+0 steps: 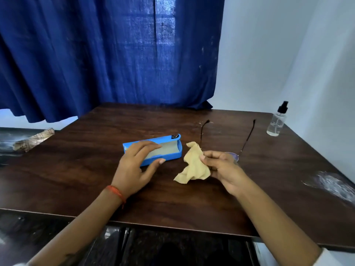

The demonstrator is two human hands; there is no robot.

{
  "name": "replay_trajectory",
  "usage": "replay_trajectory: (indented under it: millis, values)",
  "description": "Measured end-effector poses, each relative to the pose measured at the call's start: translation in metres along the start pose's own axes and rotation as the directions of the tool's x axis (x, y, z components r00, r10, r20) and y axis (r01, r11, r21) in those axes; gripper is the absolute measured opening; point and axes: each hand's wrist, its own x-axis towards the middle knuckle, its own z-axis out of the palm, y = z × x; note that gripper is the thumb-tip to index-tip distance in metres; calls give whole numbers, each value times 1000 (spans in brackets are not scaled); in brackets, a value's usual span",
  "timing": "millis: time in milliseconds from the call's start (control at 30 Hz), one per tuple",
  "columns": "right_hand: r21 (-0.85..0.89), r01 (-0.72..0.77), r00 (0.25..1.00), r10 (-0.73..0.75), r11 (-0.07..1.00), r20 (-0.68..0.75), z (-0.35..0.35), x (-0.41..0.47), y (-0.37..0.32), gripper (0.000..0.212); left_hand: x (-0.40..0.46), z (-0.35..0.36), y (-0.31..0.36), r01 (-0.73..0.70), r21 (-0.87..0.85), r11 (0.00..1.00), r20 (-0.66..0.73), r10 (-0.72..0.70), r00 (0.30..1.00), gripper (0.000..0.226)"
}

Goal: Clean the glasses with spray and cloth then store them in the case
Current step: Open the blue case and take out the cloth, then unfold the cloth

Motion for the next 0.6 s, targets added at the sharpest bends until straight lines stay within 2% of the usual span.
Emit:
replay_trajectory:
  millis: [67, 133, 233, 300, 367, 433, 467, 500, 533, 600]
  values:
    - [44, -7, 999, 5, 999, 44, 0, -1, -1, 14, 4, 15, 22, 126, -170, 977, 59, -118, 991, 31]
    - [83, -23, 995, 14, 996, 103, 1, -3, -2, 14, 10, 27, 40, 282, -348, 894, 176, -233, 956, 24]
    - [106, -52, 983, 32, 993, 183, 0, -7, -3, 15, 18, 39, 57, 513, -553, 657, 401, -329, 855, 34]
    - [126, -75, 974, 46, 989, 222, -1, -9, -5, 16, 22, 42, 64, 591, -627, 507, 458, -374, 806, 24]
    - [121, -86, 968, 55, 989, 243, -2, -10, -5, 16, 24, 41, 69, 618, -658, 430, 473, -403, 783, 13]
    - [37, -50, 977, 41, 998, 211, -2, -12, -3, 11, 26, 42, 71, 636, -648, 419, 460, -451, 765, 13]
    - [-23, -1, 986, 4, 1000, 166, -2, -14, -2, 8, 27, 42, 71, 642, -633, 433, 446, -474, 759, 12]
    - [-75, 66, 993, -58, 995, 105, -1, -16, -1, 14, 28, 42, 72, 645, -611, 459, 426, -495, 757, 10]
    - [-110, 143, 989, -139, 984, 42, -1, -17, 0, 26, 29, 42, 72, 636, -576, 513, 392, -510, 766, 7]
    - [-165, 287, 955, -295, 944, -26, 0, -23, -4, 47, 31, 42, 74, 568, -451, 688, 299, -484, 823, 11]
